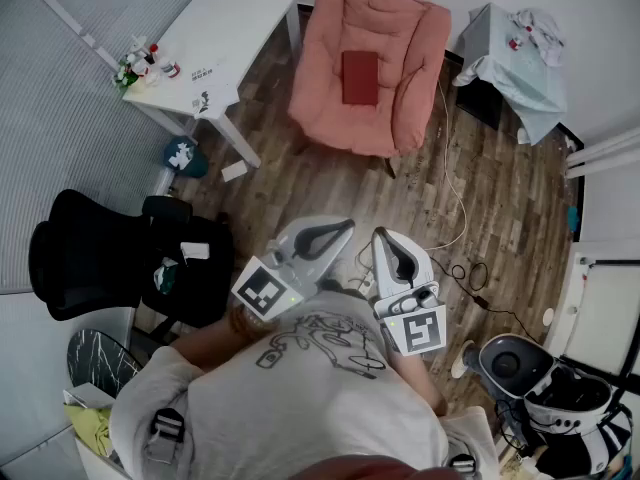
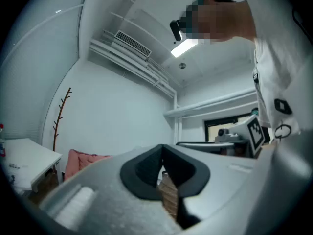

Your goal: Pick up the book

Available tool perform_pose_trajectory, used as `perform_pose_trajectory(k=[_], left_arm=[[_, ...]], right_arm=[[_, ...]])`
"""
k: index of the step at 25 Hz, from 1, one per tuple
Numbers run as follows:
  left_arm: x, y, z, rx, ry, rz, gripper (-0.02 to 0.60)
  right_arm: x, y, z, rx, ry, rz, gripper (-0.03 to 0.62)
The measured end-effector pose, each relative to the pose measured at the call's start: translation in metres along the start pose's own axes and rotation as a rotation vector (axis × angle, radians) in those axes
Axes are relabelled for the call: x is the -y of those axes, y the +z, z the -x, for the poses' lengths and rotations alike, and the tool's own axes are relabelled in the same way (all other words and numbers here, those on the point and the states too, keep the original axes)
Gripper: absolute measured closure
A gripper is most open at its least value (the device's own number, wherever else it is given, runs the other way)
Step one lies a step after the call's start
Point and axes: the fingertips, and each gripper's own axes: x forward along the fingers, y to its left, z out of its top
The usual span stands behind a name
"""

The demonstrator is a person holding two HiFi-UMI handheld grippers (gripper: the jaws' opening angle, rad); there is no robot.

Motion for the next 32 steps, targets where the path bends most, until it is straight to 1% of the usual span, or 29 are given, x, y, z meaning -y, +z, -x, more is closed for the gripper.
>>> perform_pose_trajectory(k=[6,10,21,27,32], left_arm=[[0.004,-0.003,-0.019,-0.008,-0.003,-0.003,0.578],[0.005,-0.007,-0.037,0.001,-0.001,0.003,0.578],[0.014,-0.021,-0.085,-0.016,0.007,0.021,0.578],[0.010,-0.027,-0.098,-0.022,0.027,0.026,0.578],[0.001,-0.029,-0.100,-0.022,0.040,0.026,0.578]], right_arm=[[0.019,0.001,0.005,0.002,0.000,-0.007,0.588],[0.034,0.002,0.008,0.021,0.020,-0.023,0.588],[0.082,-0.002,0.025,0.020,0.022,-0.016,0.588],[0.097,-0.008,0.026,0.009,0.025,-0.027,0.588],[0.101,-0.015,0.018,-0.005,0.032,-0.036,0.588]])
